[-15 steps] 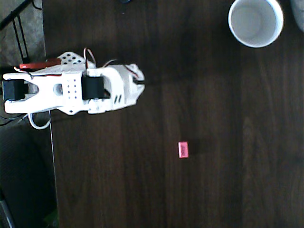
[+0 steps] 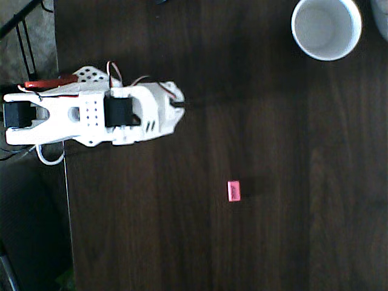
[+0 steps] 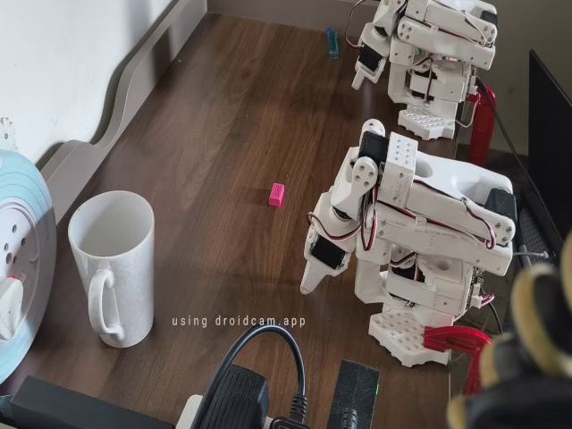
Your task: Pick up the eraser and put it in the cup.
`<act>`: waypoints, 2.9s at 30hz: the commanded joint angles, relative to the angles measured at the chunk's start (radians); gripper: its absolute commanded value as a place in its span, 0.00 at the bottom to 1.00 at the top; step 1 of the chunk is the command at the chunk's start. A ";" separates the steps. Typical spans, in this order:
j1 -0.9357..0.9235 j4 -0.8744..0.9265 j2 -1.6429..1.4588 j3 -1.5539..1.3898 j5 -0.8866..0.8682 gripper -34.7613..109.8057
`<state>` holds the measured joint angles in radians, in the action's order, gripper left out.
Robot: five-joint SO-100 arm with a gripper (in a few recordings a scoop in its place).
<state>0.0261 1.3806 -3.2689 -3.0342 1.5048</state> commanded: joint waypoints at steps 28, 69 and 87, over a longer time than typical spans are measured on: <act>0.009 0.058 -0.026 -0.020 0.087 0.29; -0.494 -0.474 1.140 0.744 -0.463 0.41; -0.678 -0.419 1.563 1.072 -0.546 0.40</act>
<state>-0.6381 0.8943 -1.7334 -2.0632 0.9848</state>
